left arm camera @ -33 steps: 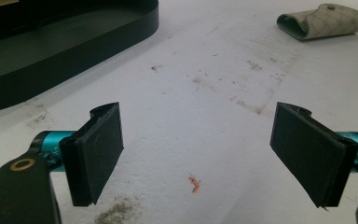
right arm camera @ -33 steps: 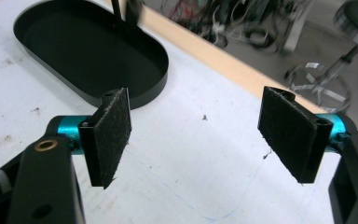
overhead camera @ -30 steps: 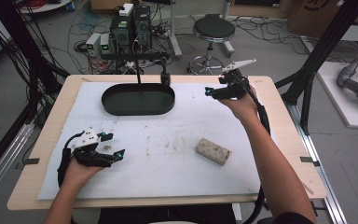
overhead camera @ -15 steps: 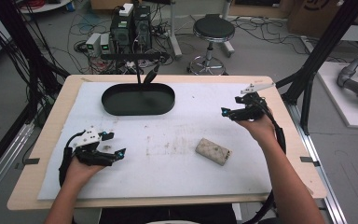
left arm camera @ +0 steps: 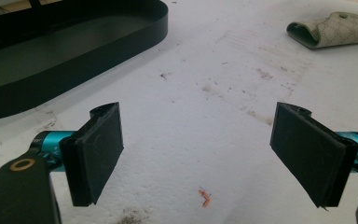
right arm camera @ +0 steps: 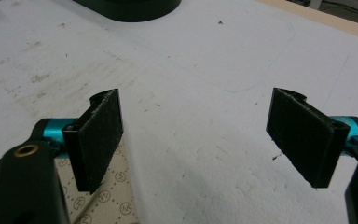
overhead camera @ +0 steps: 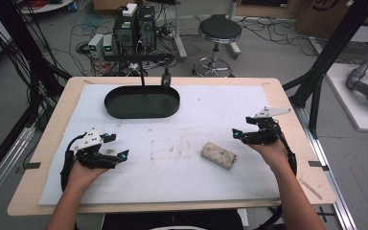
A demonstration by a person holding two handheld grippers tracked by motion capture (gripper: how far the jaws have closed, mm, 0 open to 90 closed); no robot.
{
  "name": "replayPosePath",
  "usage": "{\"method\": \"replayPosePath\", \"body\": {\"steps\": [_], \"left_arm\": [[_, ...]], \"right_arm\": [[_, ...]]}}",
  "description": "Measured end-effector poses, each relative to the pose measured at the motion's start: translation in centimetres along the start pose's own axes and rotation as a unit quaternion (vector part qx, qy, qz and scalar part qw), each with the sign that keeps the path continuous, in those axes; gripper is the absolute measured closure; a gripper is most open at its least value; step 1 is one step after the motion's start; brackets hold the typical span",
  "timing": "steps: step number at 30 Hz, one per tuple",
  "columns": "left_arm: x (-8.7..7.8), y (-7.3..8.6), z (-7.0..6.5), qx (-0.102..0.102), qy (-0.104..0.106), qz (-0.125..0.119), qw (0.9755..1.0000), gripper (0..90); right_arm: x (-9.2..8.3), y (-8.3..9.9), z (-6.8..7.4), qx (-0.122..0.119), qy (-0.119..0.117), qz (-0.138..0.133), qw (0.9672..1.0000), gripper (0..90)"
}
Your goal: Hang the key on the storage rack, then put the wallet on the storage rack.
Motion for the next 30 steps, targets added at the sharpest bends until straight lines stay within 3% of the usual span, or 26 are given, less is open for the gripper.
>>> {"method": "replayPosePath", "body": {"steps": [14, 21, 30], "left_arm": [[0.3, -0.2, 0.3, -0.002, 0.001, -0.007, 1.0, 16.9], [0.5, -0.4, 0.4, -0.001, 0.002, -0.008, 1.0, 16.9], [0.5, -0.4, 0.2, 0.002, 0.001, -0.003, 1.0, 16.9]], "right_arm": [[-0.5, 2.2, 0.2, 0.009, -0.004, -0.023, 0.9997, 17.3], [-0.6, 2.5, 0.0, 0.014, 0.0, -0.028, 0.9995, 17.2], [-1.0, 2.7, 0.1, 0.011, -0.013, -0.035, 0.9992, 17.2]]}}
Point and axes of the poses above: each handheld gripper's, and its own axes: x roughly forward along the jaws, y roughly out of its underside, z roughly to its left, the point moved 10 cm from there along x, roughly forward along the jaws, and after that the axes turned 12 degrees about -y, right-handed, at the moved point
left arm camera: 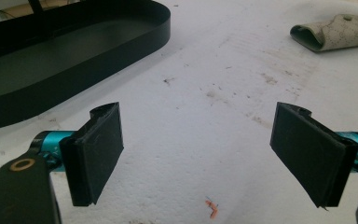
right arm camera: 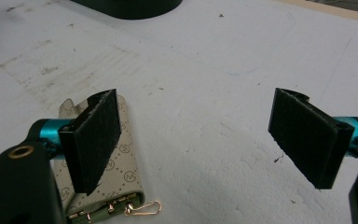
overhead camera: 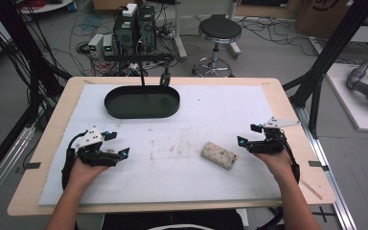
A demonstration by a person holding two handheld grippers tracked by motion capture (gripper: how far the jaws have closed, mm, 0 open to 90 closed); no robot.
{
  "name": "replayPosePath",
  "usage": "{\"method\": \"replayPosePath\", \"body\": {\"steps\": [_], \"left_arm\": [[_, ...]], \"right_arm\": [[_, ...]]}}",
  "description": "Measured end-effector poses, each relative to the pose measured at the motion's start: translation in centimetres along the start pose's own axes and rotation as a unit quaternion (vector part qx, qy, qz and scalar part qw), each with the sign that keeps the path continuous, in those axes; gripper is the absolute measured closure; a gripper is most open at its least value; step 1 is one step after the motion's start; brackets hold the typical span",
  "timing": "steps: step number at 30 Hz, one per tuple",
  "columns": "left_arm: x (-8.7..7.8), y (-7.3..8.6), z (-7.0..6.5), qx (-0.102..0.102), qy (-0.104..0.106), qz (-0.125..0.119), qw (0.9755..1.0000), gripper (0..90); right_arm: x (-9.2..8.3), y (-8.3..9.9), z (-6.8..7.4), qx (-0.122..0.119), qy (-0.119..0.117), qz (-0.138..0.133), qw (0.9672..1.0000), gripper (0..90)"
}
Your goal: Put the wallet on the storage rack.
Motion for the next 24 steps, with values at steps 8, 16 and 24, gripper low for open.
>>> {"method": "replayPosePath", "body": {"steps": [8, 16, 24], "left_arm": [[0.1, 0.0, -0.1, 0.002, -0.002, 0.003, 1.0, 16.9], [0.3, 0.0, -0.4, 0.005, 0.0, 0.005, 1.0, 16.9], [0.5, -0.1, -0.3, 0.002, 0.003, 0.005, 1.0, 16.9]], "right_arm": [[0.7, 0.3, 1.2, -0.011, -0.011, 0.018, 0.9997, 17.2], [1.7, 1.0, 2.9, -0.023, -0.035, 0.032, 0.9986, 17.3], [3.5, 2.9, 4.7, -0.046, -0.051, 0.086, 0.9939, 17.2]]}}
Point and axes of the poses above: each handheld gripper's, and its own axes: x roughly forward along the jaws, y roughly out of its underside, z roughly to its left, the point moved 10 cm from there along x, roughly forward along the jaws, and after that the axes turned 12 degrees about -y, right-handed, at the moved point
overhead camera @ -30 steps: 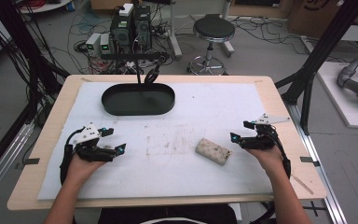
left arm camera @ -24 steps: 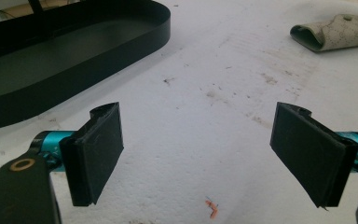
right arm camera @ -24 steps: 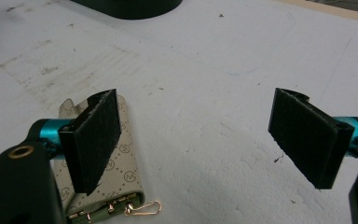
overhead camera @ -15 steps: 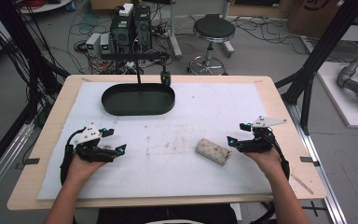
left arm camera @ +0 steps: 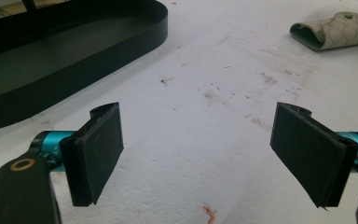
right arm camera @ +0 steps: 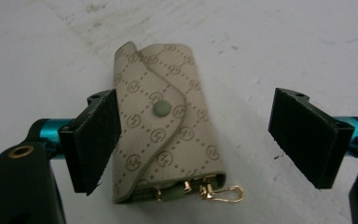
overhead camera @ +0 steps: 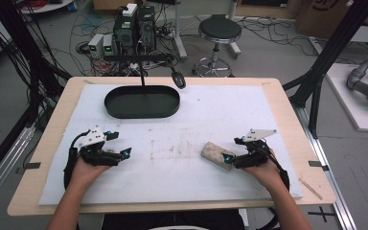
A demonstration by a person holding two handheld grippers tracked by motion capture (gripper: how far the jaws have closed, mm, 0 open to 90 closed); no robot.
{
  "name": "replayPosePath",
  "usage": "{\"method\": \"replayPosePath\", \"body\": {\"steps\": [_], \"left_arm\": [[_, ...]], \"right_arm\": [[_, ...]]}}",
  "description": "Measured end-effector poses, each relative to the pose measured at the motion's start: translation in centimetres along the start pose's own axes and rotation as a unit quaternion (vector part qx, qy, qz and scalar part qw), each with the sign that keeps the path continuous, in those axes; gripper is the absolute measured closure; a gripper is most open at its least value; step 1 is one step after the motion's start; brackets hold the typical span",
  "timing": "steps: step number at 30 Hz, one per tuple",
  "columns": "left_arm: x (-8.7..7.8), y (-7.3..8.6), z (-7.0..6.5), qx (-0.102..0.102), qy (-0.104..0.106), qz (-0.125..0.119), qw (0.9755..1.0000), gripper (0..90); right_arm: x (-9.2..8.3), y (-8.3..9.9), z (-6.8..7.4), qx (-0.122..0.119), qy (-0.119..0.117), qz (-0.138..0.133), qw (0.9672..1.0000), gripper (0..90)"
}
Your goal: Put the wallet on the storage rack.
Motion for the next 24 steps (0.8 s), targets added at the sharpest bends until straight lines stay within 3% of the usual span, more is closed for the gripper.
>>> {"method": "replayPosePath", "body": {"steps": [9, 16, 20, 23, 24], "left_arm": [[-0.1, 0.0, 0.0, 0.002, 0.001, 0.0, 1.0, 16.9], [-0.1, 0.0, -0.1, 0.004, 0.001, 0.0, 1.0, 16.9], [-0.1, 0.0, -0.1, 0.004, 0.0, 0.001, 1.0, 16.9], [-0.1, 0.0, -0.1, 0.004, 0.0, 0.001, 1.0, 16.9], [-0.1, 0.0, -0.1, 0.004, 0.0, 0.001, 1.0, 16.9]], "right_arm": [[1.5, 1.4, 1.1, -0.008, -0.019, 0.037, 0.9991, 17.2], [2.4, 2.7, 1.3, -0.017, -0.017, 0.077, 0.9967, 17.3], [2.4, 2.7, 1.3, -0.019, -0.016, 0.08, 0.9965, 17.8], [2.1, 2.6, 1.1, -0.021, -0.011, 0.078, 0.9967, 28.9], [2.1, 2.6, 1.1, -0.021, -0.011, 0.078, 0.9967, 28.9]]}}
Point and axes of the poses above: each handheld gripper's, and its own axes: x roughly forward along the jaws, y roughly out of its underside, z roughly to its left, the point moved 10 cm from there along x, roughly forward along the jaws, and after that the axes turned 12 degrees about -y, right-handed, at the moved point
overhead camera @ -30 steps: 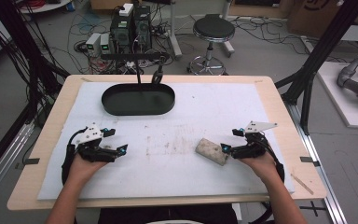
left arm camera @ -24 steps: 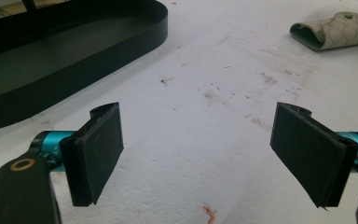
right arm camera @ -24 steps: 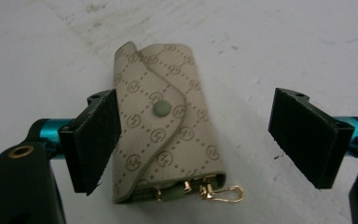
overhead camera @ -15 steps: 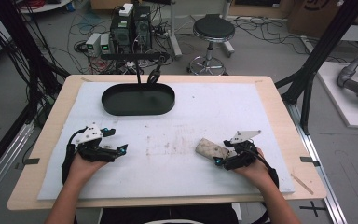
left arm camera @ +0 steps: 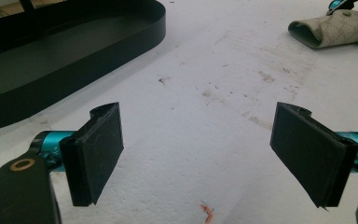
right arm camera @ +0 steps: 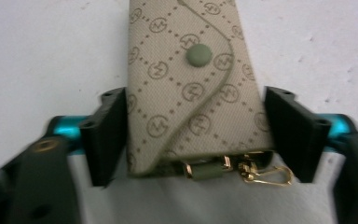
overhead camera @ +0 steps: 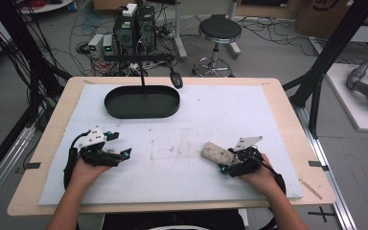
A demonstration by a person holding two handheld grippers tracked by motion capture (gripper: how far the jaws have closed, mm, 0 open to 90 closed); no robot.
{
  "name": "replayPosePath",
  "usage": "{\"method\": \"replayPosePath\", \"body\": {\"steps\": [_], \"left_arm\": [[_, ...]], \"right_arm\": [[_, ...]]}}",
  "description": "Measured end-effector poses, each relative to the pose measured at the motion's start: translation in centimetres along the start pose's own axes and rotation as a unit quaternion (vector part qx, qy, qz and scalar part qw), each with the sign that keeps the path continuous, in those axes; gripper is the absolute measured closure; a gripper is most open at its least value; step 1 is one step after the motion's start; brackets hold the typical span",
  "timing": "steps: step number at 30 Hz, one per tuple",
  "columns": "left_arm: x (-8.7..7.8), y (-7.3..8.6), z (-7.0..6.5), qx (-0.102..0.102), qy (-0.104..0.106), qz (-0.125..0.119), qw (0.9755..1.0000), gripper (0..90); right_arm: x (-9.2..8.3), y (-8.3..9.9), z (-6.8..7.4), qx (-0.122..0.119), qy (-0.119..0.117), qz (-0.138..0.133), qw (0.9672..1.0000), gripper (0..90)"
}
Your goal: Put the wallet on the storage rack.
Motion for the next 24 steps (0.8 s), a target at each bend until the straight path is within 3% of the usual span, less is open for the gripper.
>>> {"method": "replayPosePath", "body": {"steps": [3, 11, 15, 19, 24], "left_arm": [[-0.1, 0.0, 0.1, 0.002, -0.001, 0.0, 1.0, 17.0], [-0.1, 0.0, 0.0, 0.002, 0.0, 0.002, 1.0, 17.0], [-0.2, 0.0, 0.0, -0.001, 0.002, 0.0, 1.0, 16.9], [-0.2, 0.0, -0.1, -0.001, 0.003, 0.0, 1.0, 16.9], [-0.4, -0.2, 0.1, -0.002, 0.001, -0.003, 1.0, 16.9]], "right_arm": [[-0.4, 0.0, -0.1, 0.003, 0.001, 0.004, 1.0, 34.5], [-0.9, -1.3, -0.4, -0.003, 0.004, -0.008, 1.0, 35.6], [-1.8, -3.4, -0.7, -0.006, -0.001, -0.03, 0.9995, 35.9], [-2.3, -4.8, -1.0, -0.013, 0.004, -0.035, 0.9993, 35.8], [-2.7, -8.2, -1.5, -0.025, -0.003, -0.042, 0.9988, 35.8]]}}
Point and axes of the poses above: each handheld gripper's, and its own axes: x roughly forward along the jaws, y roughly out of its underside, z roughly to its left, the point moved 10 cm from there along x, roughly forward along the jaws, and after that the axes turned 12 degrees about -y, right-handed, at the moved point
